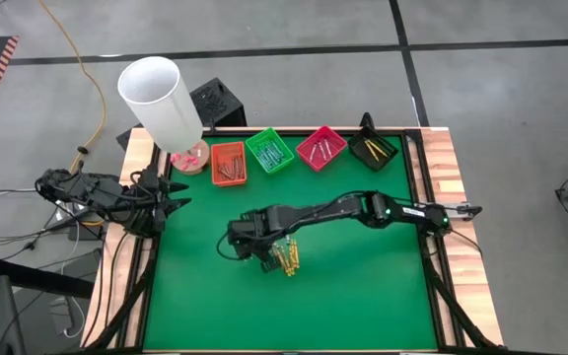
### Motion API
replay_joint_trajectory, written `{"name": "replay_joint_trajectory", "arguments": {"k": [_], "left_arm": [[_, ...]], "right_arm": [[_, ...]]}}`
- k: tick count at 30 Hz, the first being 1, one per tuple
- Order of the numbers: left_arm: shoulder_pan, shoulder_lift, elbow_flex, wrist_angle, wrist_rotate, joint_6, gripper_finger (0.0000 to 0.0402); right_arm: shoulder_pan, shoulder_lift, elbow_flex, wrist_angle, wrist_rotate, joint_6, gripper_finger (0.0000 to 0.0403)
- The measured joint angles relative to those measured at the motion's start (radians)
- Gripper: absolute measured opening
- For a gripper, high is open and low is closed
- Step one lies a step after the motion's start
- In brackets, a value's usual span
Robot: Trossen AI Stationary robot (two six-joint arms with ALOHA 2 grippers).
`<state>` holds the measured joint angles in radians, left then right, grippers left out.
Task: Sort crayons
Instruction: Put the black crayon into the red bin
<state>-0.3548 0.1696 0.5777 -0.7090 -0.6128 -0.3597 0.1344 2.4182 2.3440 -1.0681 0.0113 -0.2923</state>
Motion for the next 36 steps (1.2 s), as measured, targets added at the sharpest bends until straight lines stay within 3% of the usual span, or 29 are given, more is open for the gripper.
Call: {"name": "replay_joint_trajectory", "arguments": {"k": [5, 12, 18, 30, 36], "left_arm": [[0.0, 0.0, 0.0, 0.0, 0.002, 0.0, 0.0192], [0.0, 0.0, 0.0, -0.002, 0.002, -0.001, 0.0192], [0.0, 0.0, 0.0, -0.003, 0.003, -0.003, 0.0192], [0.0, 0.0, 0.0, -0.004, 0.004, -0.003, 0.0192], [0.0, 0.0, 0.0, -0.004, 0.004, -0.003, 0.0192]], "right_arm": [[-0.052, -0.064, 0.0, -0.054, 0.028, 0.066, 0.0003], [-0.148, -0.154, 0.0, -0.161, 0.241, 0.298, 0.0003], [-0.243, -0.219, 0.0, -0.287, 0.387, 0.349, 0.0003], [-0.455, -0.331, -0.028, -0.384, 0.432, 0.343, 0.0002], [-0.543, -0.448, -0.194, -0.284, 0.355, 0.302, 0.0002]]}}
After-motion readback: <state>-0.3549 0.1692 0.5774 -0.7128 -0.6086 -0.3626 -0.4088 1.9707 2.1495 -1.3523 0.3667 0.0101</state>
